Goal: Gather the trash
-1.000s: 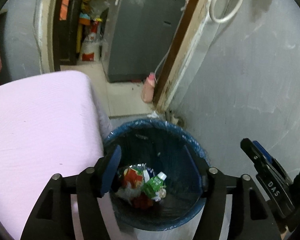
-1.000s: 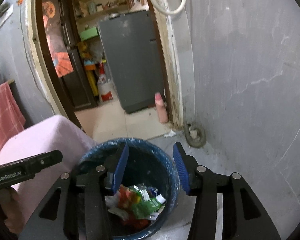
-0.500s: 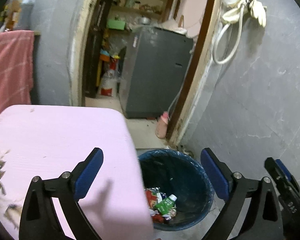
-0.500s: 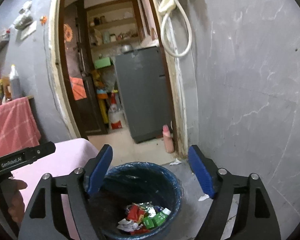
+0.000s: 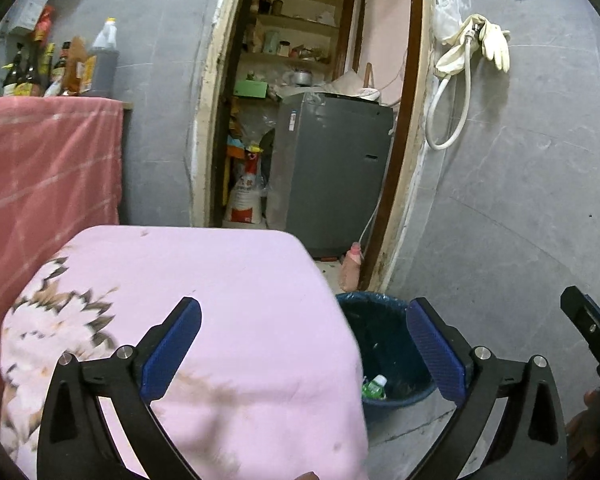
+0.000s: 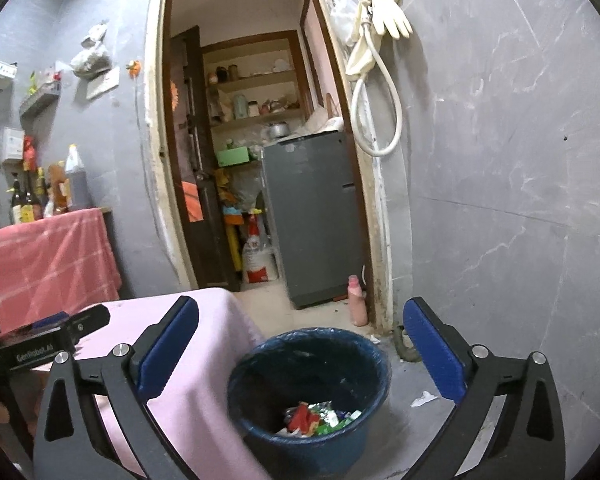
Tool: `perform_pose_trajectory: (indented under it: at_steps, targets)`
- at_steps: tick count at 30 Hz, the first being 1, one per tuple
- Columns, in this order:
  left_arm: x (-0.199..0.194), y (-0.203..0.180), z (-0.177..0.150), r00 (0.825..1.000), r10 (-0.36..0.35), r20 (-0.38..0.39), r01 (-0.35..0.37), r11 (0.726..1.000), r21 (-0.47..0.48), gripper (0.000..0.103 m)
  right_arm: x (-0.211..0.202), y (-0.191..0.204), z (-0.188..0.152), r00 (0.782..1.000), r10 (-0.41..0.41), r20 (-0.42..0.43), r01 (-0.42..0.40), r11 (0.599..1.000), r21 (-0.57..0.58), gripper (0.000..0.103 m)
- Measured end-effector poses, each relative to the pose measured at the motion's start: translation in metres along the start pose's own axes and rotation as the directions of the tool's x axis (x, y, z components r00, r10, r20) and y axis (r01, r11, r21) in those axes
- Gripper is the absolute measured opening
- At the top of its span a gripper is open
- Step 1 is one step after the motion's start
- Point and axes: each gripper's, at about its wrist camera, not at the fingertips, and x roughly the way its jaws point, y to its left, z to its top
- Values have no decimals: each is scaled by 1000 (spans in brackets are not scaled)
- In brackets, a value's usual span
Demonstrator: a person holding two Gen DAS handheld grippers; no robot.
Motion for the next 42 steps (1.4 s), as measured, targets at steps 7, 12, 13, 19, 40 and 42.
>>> perform_pose_trajectory:
  at_steps: [7,12,13,19,40,42]
  targets:
    - [-44,14,-28,999,34,12,-34,999,12,101,-39,21,-14,1000,19,9,-19,1000,-2,103]
    - [-68,27,-47,998,55,13,-55,998,6,101,-61,35,-29,1000,27,5,-27,999,-17,103]
    - [-72,28,-51,998,59,15,-59,998,5,101,-65,38,-31,1000,27,6,-27,999,-24,103]
    - [-93,40,-71,996,81,26,-82,997,4,101,-87,47,-47,999,25,25,-24,999,-45,103]
    - [-119,42,-111,994,95,45,-97,994,43,101,-112,54,-75,1000,1,23,0,998,-64,103]
    - [-119,41,-112,995,93,44,-95,995,43,101,-111,55,-77,1000,2,9,-2,998,-69,103]
